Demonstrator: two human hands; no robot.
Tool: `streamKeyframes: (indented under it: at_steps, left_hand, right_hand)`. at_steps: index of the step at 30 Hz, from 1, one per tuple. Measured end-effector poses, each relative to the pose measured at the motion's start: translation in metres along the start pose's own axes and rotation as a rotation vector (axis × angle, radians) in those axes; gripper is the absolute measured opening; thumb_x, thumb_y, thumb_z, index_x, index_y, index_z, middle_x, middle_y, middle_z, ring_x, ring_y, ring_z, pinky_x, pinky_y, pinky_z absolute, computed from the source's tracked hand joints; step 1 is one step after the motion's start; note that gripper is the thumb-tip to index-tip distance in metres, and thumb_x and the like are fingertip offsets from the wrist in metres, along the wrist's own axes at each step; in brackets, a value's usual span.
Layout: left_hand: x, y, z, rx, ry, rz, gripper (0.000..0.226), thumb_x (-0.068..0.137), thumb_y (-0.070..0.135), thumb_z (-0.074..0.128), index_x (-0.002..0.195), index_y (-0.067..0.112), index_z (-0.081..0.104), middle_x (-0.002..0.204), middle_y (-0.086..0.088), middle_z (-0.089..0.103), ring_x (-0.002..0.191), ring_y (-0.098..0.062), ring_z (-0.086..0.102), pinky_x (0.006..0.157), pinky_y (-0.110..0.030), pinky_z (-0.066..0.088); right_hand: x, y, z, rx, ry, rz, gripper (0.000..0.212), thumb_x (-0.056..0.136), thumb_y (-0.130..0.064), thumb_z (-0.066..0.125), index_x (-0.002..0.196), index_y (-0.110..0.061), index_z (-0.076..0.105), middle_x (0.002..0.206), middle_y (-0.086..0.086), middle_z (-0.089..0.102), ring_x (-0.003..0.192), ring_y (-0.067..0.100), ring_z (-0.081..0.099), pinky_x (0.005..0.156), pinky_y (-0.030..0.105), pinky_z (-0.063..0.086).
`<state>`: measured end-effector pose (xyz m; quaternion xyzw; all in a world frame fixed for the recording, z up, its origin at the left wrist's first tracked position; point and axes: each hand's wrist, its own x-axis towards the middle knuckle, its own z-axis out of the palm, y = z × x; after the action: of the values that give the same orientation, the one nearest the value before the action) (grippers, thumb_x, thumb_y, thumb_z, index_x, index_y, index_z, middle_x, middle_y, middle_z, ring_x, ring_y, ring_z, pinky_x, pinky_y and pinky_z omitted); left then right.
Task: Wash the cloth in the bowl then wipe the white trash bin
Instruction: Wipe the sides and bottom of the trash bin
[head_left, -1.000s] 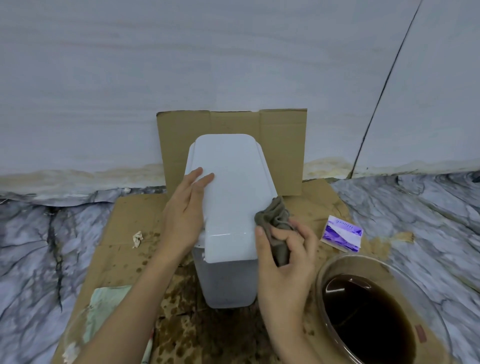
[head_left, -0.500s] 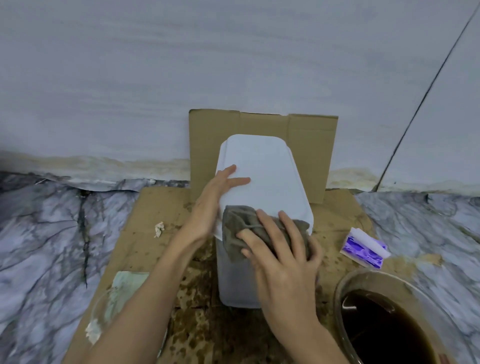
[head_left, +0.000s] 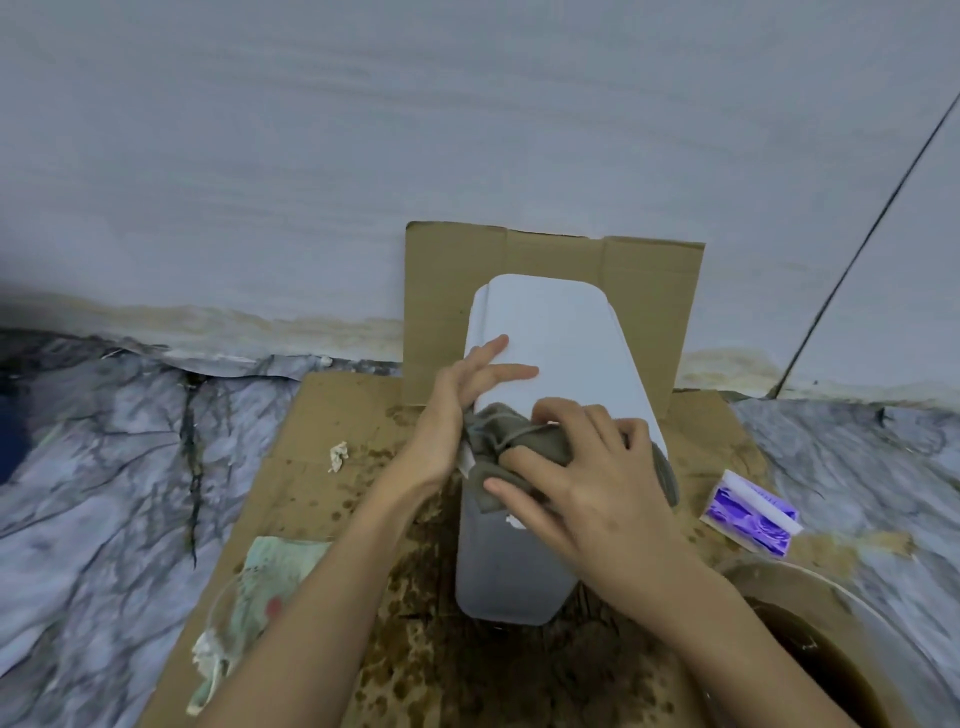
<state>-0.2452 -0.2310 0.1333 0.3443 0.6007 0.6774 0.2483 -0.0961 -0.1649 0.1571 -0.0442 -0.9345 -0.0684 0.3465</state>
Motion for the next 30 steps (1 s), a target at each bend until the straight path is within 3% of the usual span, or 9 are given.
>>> streamKeyframes:
  at_steps: [2, 5, 7, 9, 13, 16, 18, 24, 30]
  left_hand:
    - [0.000, -0.002, -0.001, 0.013, 0.035, -0.013, 0.072, 0.103, 0.032, 0.003, 0.099, 0.027, 0.074, 0.138, 0.023, 0.048, 0.141, -0.002, 0.023, 0.121, -0.037, 0.010]
    - [0.002, -0.005, -0.003, -0.016, 0.045, -0.062, 0.078, 0.103, 0.032, -0.001, 0.091, 0.032, 0.076, 0.122, 0.037, 0.053, 0.140, -0.004, 0.026, 0.120, -0.040, 0.011]
    - [0.000, -0.001, -0.001, -0.023, 0.017, -0.067, 0.076, 0.103, 0.033, -0.002, 0.101, 0.027, 0.073, 0.113, 0.042, 0.056, 0.138, -0.002, 0.029, 0.120, -0.036, 0.012]
    - [-0.002, 0.002, 0.000, -0.029, 0.016, -0.070, 0.074, 0.102, 0.031, -0.003, 0.112, 0.015, 0.069, 0.108, 0.043, 0.058, 0.133, 0.003, 0.033, 0.119, -0.028, 0.013]
    - [-0.001, 0.000, -0.001, -0.034, 0.012, -0.061, 0.071, 0.102, 0.030, -0.002, 0.121, 0.007, 0.063, 0.113, 0.037, 0.058, 0.132, 0.006, 0.033, 0.116, -0.025, 0.015]
    - [0.001, 0.000, -0.001, -0.053, 0.000, -0.060, 0.070, 0.102, 0.029, -0.002, 0.122, 0.005, 0.061, 0.108, 0.040, 0.060, 0.136, 0.002, 0.029, 0.115, -0.022, 0.016]
    - [0.002, -0.001, -0.001, -0.048, -0.007, -0.064, 0.069, 0.102, 0.029, -0.002, 0.125, 0.004, 0.059, 0.104, 0.042, 0.061, 0.131, 0.007, 0.033, 0.107, -0.009, 0.023]
    - [0.003, -0.001, 0.002, 0.003, 0.023, -0.052, 0.065, 0.102, 0.027, 0.000, 0.130, 0.001, 0.052, 0.094, 0.040, 0.064, 0.102, 0.028, 0.045, 0.079, 0.008, 0.031]
    - [0.005, 0.001, 0.004, 0.062, 0.043, -0.046, 0.060, 0.102, 0.024, 0.004, 0.132, -0.002, 0.050, 0.087, 0.039, 0.066, 0.090, 0.030, 0.050, 0.071, 0.008, 0.033]
  right_hand:
    - [-0.010, 0.003, -0.002, 0.232, 0.130, 0.242, 0.029, 0.095, -0.041, 0.045, 0.089, -0.020, 0.063, 0.107, 0.006, 0.051, 0.093, 0.022, 0.054, 0.079, 0.030, 0.042]
    - [-0.022, 0.011, -0.012, 0.515, 0.246, 0.593, 0.033, 0.092, -0.043, 0.043, 0.089, -0.017, 0.064, 0.104, -0.001, 0.044, 0.096, 0.001, 0.048, 0.083, 0.010, 0.034]
    - [-0.027, 0.003, -0.016, 0.429, 0.191, 0.479, 0.031, 0.092, -0.040, 0.045, 0.092, -0.018, 0.066, 0.107, -0.004, 0.044, 0.099, 0.005, 0.046, 0.087, 0.016, 0.036]
    - [-0.026, -0.012, -0.009, 0.168, 0.090, 0.292, 0.031, 0.093, -0.042, 0.044, 0.095, -0.024, 0.069, 0.116, 0.003, 0.053, 0.102, 0.021, 0.047, 0.082, 0.034, 0.038]
    - [-0.008, -0.028, 0.014, -0.208, 0.026, 0.095, 0.032, 0.094, -0.042, 0.043, 0.088, -0.024, 0.068, 0.119, 0.003, 0.062, 0.092, 0.027, 0.045, 0.069, 0.039, 0.032]
    - [0.006, -0.025, 0.019, -0.241, 0.060, 0.083, 0.030, 0.095, -0.038, 0.045, 0.080, -0.018, 0.062, 0.111, 0.004, 0.065, 0.085, 0.027, 0.043, 0.061, 0.038, 0.035]
    - [0.006, -0.021, 0.017, -0.224, 0.050, 0.069, 0.030, 0.094, -0.040, 0.045, 0.079, -0.019, 0.060, 0.109, 0.004, 0.065, 0.083, 0.027, 0.045, 0.060, 0.037, 0.036]
    - [-0.028, -0.009, 0.011, -0.177, -0.061, -0.242, 0.032, 0.091, -0.047, 0.041, 0.075, -0.032, 0.064, 0.128, -0.002, 0.060, 0.107, 0.023, 0.043, 0.083, 0.040, 0.030]
    - [-0.058, -0.012, 0.018, 0.018, 0.084, 0.121, 0.038, 0.098, -0.054, 0.028, 0.090, -0.042, 0.063, 0.131, -0.002, 0.045, 0.110, 0.025, 0.042, 0.085, 0.041, 0.029]
